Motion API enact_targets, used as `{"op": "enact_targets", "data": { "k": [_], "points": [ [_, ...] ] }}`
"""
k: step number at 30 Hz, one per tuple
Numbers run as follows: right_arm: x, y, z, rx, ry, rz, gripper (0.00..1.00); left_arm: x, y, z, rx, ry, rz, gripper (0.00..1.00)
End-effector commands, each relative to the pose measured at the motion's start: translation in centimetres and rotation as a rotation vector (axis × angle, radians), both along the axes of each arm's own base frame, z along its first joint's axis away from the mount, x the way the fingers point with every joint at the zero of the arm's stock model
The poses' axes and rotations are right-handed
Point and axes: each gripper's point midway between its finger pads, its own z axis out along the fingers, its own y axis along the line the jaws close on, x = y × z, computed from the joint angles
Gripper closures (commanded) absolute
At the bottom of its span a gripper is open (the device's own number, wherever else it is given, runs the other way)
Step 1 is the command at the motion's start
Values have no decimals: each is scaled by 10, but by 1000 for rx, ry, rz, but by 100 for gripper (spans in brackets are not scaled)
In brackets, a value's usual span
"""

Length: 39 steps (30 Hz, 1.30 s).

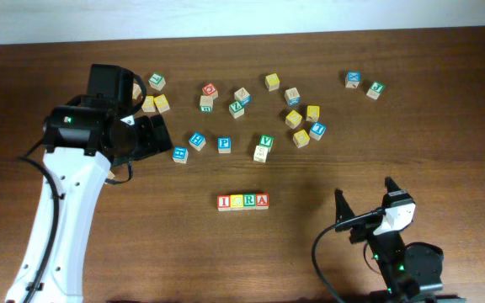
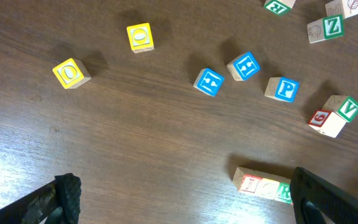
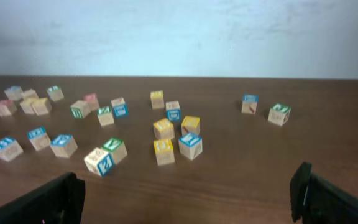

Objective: Spell out ICRA

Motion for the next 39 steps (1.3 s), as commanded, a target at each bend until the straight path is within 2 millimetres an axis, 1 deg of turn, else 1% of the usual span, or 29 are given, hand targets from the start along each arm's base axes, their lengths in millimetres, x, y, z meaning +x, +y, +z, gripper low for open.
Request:
{"op": "enact_targets", "data": {
  "k": [1, 2, 10, 13, 14, 39],
  "points": [
    [6, 3, -10, -6, -48, 20, 2, 2, 2, 4, 10, -13, -5, 1],
    [7, 3, -15, -6, -48, 19, 2, 2, 2, 4, 10, -13, -5, 1],
    [8, -1, -15, -69, -58, 3, 2, 2, 2, 4, 10, -13, -5, 1],
    [9, -13, -16, -67, -52, -49, 2, 2, 2, 4, 10, -13, -5, 1],
    [9, -13, -16, -67, -51, -52, 2, 2, 2, 4, 10, -13, -5, 1],
    [10, -14, -16, -68, -53, -56, 2, 2, 2, 4, 10, -13, -6, 1]
  ]
}}
